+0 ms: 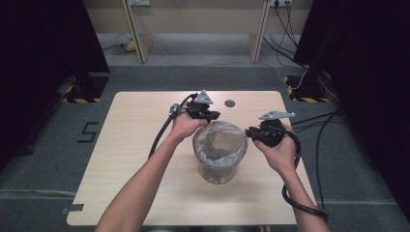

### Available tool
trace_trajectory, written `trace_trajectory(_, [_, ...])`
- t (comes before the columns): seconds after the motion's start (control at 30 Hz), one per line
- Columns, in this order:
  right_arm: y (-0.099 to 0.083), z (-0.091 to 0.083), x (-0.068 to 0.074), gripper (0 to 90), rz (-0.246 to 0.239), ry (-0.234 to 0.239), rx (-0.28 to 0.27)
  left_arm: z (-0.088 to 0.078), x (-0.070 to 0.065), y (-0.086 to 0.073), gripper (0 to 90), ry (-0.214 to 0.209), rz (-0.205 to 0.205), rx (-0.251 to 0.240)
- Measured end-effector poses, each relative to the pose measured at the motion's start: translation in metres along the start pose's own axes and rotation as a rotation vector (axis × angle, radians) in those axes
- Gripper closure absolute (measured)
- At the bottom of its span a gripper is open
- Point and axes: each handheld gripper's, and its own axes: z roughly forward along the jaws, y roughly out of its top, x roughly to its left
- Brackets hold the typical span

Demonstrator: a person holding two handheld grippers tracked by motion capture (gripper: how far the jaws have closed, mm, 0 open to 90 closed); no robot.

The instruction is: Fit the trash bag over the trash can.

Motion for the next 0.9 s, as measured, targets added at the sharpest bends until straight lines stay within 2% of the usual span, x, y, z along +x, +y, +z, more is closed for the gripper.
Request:
trace_trajectory(0.03, [0.005, -0.007, 0.003, 73.4, -0.015, -0.014, -0.024, -0.007, 0.0, 0.0, 80.6, 0.004, -0.002, -0.015])
trace_trajectory(0.07, [0.005, -0.007, 0.003, 73.4, -0.015, -0.014, -0.024, -0.007, 0.0, 0.0, 78.7, 0.004, -0.002, -0.015])
trace_trajectory(0.17, [0.012, -0.016, 0.011, 70.8, -0.047, -0.014, -0.048, -0.018, -0.005, 0.0, 74.8, -0.006, 0.022, -0.039])
trace_trajectory(0.23, [0.016, -0.021, 0.018, 70.1, -0.077, 0.0, -0.055, -0.025, -0.011, -0.001, 73.1, -0.007, 0.038, -0.048])
trace_trajectory(0.27, [0.017, -0.022, 0.023, 69.7, -0.093, 0.011, -0.053, -0.029, -0.016, -0.002, 72.8, -0.022, 0.05, -0.058])
trace_trajectory(0.4, [0.015, -0.02, 0.04, 67.6, -0.154, 0.056, -0.008, -0.035, -0.035, -0.002, 71.6, -0.079, 0.125, -0.034])
trace_trajectory(0.5, [0.011, -0.016, 0.046, 65.7, -0.175, 0.055, 0.023, -0.034, -0.046, -0.003, 70.8, -0.109, 0.166, -0.007])
trace_trajectory(0.53, [0.009, -0.015, 0.047, 64.5, -0.184, 0.051, 0.03, -0.031, -0.053, -0.004, 70.6, -0.118, 0.208, 0.024])
trace_trajectory(0.57, [0.009, -0.015, 0.048, 63.9, -0.198, 0.048, 0.037, -0.031, -0.053, -0.004, 70.5, -0.118, 0.208, 0.024])
trace_trajectory(0.67, [0.01, -0.015, 0.048, 63.0, -0.201, 0.051, 0.044, -0.026, -0.058, -0.004, 70.5, -0.122, 0.246, 0.046])
trace_trajectory(0.7, [0.011, -0.017, 0.044, 62.9, -0.178, 0.063, 0.023, -0.025, -0.058, -0.004, 70.5, -0.12, 0.246, 0.047])
trace_trajectory(0.73, [0.011, -0.017, 0.044, 62.9, -0.178, 0.063, 0.023, -0.024, -0.057, -0.004, 70.5, -0.114, 0.244, 0.045])
trace_trajectory(0.83, [0.012, -0.022, 0.032, 63.3, -0.126, 0.035, -0.007, -0.023, -0.054, -0.005, 70.5, -0.107, 0.232, 0.049])
trace_trajectory(0.9, [0.011, -0.022, 0.032, 62.9, -0.134, 0.037, 0.0, -0.022, -0.054, -0.005, 70.5, -0.109, 0.233, 0.051])
